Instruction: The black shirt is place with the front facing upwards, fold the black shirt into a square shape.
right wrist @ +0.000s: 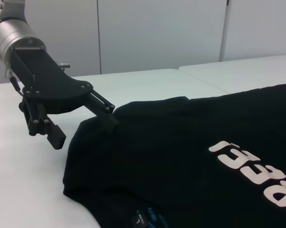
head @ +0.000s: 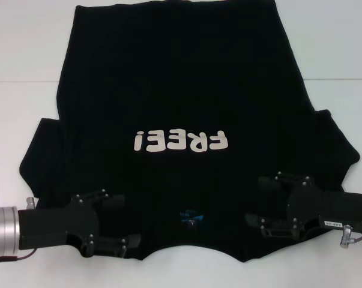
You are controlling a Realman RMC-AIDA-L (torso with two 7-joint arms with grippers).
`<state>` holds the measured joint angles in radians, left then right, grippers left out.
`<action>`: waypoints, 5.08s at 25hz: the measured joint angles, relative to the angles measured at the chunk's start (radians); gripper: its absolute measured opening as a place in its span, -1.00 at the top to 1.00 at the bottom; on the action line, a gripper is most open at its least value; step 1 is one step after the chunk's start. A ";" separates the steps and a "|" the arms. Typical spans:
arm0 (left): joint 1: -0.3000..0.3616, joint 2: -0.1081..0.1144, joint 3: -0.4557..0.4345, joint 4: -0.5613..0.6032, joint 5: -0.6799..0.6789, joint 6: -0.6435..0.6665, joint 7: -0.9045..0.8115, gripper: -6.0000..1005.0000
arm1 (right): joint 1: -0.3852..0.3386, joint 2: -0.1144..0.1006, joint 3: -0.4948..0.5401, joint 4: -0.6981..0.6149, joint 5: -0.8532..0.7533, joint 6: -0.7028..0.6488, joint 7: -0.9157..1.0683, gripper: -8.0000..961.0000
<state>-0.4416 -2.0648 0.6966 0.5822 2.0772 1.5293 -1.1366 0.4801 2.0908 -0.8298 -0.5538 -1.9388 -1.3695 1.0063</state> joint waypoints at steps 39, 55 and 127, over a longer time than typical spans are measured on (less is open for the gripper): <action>-0.050 0.180 -0.178 -0.003 0.118 -0.167 -1.302 -0.89 | -0.005 0.002 0.011 0.006 -0.001 -0.005 0.003 -0.80; -0.047 0.173 -0.180 -0.069 0.124 -0.299 -1.321 -0.89 | -0.008 0.002 0.011 0.008 -0.004 -0.006 0.003 -0.80; -0.096 0.140 -0.125 -0.111 0.099 -0.442 -1.266 -0.87 | -0.015 0.003 0.012 0.003 0.000 -0.007 0.003 -0.80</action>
<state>-0.5371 -1.9252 0.5712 0.4710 2.1760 1.0873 -2.4022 0.4652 2.0939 -0.8177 -0.5508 -1.9390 -1.3762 1.0093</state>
